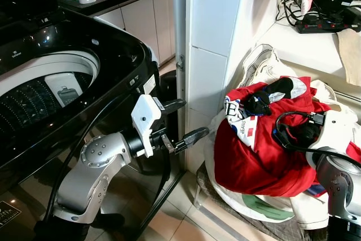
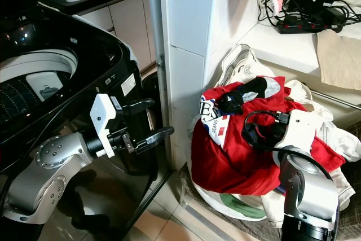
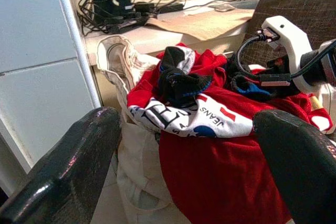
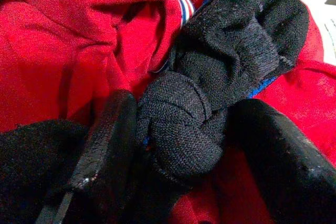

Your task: Clothes washing

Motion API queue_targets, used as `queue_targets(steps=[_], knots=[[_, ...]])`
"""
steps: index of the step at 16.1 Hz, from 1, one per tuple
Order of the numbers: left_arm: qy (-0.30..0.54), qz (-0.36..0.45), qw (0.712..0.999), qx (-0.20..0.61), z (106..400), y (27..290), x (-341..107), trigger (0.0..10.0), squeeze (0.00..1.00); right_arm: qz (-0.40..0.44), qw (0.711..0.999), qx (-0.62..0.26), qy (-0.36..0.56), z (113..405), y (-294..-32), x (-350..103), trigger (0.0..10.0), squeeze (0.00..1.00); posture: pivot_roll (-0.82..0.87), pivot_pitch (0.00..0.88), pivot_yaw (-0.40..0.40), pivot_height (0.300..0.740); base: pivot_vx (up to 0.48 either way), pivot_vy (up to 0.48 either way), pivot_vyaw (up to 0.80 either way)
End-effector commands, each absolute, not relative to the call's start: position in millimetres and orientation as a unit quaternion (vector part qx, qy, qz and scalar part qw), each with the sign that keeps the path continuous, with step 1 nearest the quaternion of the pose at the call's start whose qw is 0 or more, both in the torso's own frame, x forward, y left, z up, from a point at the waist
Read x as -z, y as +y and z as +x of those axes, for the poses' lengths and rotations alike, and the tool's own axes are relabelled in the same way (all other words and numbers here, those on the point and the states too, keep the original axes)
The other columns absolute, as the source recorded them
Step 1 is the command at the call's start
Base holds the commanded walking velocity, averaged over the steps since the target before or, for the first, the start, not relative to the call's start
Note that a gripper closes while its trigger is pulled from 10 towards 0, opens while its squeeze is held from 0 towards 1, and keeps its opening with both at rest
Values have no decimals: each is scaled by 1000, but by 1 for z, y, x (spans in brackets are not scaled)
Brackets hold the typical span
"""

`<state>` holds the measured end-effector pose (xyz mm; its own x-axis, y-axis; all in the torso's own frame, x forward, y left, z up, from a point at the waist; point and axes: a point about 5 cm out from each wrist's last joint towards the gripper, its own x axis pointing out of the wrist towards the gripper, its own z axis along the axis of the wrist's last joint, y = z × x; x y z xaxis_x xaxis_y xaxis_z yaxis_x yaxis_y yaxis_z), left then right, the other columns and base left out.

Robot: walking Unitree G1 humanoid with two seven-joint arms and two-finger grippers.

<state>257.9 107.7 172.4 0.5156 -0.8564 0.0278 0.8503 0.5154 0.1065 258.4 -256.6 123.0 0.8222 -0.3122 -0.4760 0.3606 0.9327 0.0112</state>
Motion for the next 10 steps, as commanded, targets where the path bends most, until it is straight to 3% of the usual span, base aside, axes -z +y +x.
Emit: queue_targets(steps=[1, 10], knots=[[-40, 47, 868, 493, 257, 106, -175, 10000, 0, 56, 951, 185, 241, 258, -259, -121, 0, 0, -81, 0, 30, 740, 0, 0, 0], [-39, 43, 873, 484, 258, 107, -174, 10000, 0, 71, 952, 185, 235, 257, -258, -123, 0, 0, -78, 0, 25, 740, 0, 0, 0]])
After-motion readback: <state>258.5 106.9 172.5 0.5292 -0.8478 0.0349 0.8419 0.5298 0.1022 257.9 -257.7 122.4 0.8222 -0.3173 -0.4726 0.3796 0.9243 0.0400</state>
